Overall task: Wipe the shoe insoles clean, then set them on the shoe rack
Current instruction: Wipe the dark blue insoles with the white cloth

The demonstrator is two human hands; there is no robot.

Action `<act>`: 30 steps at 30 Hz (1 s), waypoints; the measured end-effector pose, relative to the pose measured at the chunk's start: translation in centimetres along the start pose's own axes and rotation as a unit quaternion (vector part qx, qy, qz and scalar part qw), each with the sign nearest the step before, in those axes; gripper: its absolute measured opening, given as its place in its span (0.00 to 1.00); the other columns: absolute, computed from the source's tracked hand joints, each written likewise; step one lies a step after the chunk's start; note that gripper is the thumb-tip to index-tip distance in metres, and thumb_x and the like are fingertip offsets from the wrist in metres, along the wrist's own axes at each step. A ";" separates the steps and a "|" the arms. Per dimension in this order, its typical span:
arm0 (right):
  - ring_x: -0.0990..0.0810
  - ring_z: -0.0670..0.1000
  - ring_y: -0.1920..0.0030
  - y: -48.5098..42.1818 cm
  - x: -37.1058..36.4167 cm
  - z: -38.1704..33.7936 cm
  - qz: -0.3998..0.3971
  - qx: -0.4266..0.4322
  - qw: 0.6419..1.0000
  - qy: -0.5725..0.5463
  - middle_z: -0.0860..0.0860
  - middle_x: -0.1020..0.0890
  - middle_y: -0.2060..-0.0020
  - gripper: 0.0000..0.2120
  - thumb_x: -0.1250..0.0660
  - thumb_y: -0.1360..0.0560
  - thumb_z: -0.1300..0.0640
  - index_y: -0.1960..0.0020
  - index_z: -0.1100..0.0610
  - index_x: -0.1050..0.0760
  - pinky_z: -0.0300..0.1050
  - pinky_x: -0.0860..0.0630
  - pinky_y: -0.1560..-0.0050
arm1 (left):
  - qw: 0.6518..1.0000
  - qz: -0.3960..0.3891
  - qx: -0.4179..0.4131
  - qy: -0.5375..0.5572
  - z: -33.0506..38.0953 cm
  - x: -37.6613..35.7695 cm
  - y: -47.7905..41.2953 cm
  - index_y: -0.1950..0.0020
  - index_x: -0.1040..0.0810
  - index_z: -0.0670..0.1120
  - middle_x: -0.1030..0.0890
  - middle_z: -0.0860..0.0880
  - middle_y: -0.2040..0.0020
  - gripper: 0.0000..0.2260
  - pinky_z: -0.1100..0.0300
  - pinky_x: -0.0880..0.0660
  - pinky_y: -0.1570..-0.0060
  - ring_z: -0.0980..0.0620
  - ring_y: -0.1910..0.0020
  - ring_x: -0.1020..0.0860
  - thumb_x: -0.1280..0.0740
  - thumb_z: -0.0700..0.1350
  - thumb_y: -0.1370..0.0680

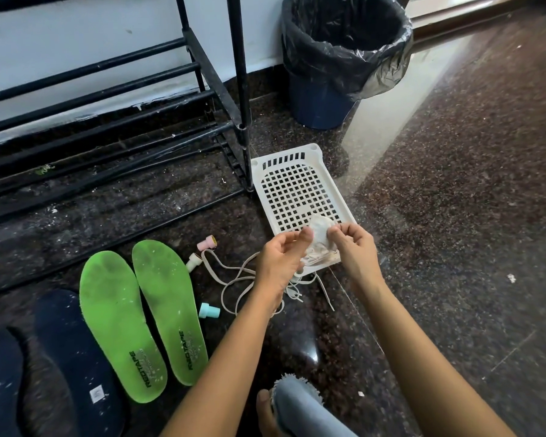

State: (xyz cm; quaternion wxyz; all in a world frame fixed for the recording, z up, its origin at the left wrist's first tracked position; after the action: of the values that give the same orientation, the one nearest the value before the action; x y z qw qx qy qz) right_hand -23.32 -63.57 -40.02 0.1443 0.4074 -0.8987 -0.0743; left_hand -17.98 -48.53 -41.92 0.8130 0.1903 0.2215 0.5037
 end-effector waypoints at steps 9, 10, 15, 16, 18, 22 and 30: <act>0.22 0.47 0.67 1.0 -3.9 -0.4 -0.108 -0.105 0.971 -0.183 0.54 0.21 0.66 0.07 0.30 0.29 0.67 0.56 0.59 0.26 0.41 0.24 0.66 | 0.988 -0.023 0.015 0.152 0.9 1.7 0.0 0.50 0.22 0.41 0.16 0.44 0.57 0.03 0.60 0.19 0.52 0.54 0.61 0.18 0.31 0.39 0.23; 0.21 0.47 0.67 1.0 -4.0 -0.2 -0.109 -0.121 0.967 -0.195 0.53 0.21 0.65 0.08 0.30 0.29 0.67 0.55 0.58 0.27 0.40 0.24 0.67 | 0.983 -0.035 0.024 0.177 0.9 1.8 0.1 0.50 0.22 0.41 0.17 0.44 0.57 0.03 0.60 0.19 0.53 0.54 0.61 0.18 0.31 0.38 0.23; 0.21 0.48 0.71 1.3 -5.5 -0.5 -0.137 -0.142 0.964 -0.176 0.54 0.18 0.65 0.11 0.27 0.32 0.67 0.54 0.58 0.26 0.37 0.26 0.73 | 0.968 -0.073 0.040 0.237 1.2 3.0 0.5 0.44 0.24 0.40 0.17 0.44 0.52 0.13 0.63 0.20 0.54 0.55 0.59 0.18 0.30 0.43 0.27; 0.22 0.47 0.71 1.4 -5.9 -0.8 -0.149 -0.140 0.965 -0.164 0.54 0.18 0.65 0.11 0.26 0.33 0.65 0.55 0.59 0.25 0.37 0.27 0.74 | 0.967 -0.071 0.048 0.241 1.2 3.3 0.6 0.43 0.24 0.40 0.18 0.44 0.52 0.16 0.63 0.20 0.55 0.55 0.60 0.19 0.31 0.48 0.27; 0.22 0.49 0.70 1.6 -6.6 -0.9 -0.170 -0.138 0.964 -0.147 0.55 0.18 0.64 0.14 0.23 0.38 0.62 0.56 0.58 0.24 0.38 0.27 0.73 | 0.967 -0.058 0.078 0.237 1.0 4.0 0.7 0.40 0.22 0.39 0.18 0.44 0.54 0.23 0.63 0.20 0.57 0.55 0.60 0.20 0.36 0.57 0.23; 0.21 0.51 0.70 1.9 -7.7 -1.5 -0.181 -0.133 0.961 -0.159 0.58 0.18 0.64 0.10 0.25 0.35 0.64 0.55 0.61 0.23 0.39 0.25 0.74 | 0.959 -0.036 0.104 0.262 0.6 5.7 0.8 0.35 0.26 0.38 0.18 0.46 0.58 0.16 0.64 0.21 0.63 0.57 0.66 0.23 0.38 0.46 0.19; 0.22 0.53 0.67 2.3 -8.9 -2.3 -0.151 -0.083 0.979 -0.107 0.54 0.22 0.68 0.07 0.29 0.30 0.67 0.57 0.59 0.25 0.41 0.25 0.69 | 0.957 -0.055 -0.006 0.285 1.7 7.3 1.7 0.44 0.25 0.43 0.18 0.47 0.54 0.16 0.56 0.21 0.44 0.52 0.53 0.20 0.29 0.40 0.30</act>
State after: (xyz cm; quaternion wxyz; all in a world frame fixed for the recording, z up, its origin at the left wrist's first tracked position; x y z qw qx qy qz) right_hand -18.63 -55.39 -39.06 0.0674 0.5151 -0.8276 -0.2127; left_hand -15.44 -41.32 -40.84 0.7437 0.0209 0.4512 0.4928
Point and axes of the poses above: each hand's wrist, its own y-axis away from the middle knuckle, its own x-axis out of the back of the hand, z = x × y, the point moved 9 cm from there along -y, towards the middle knuckle
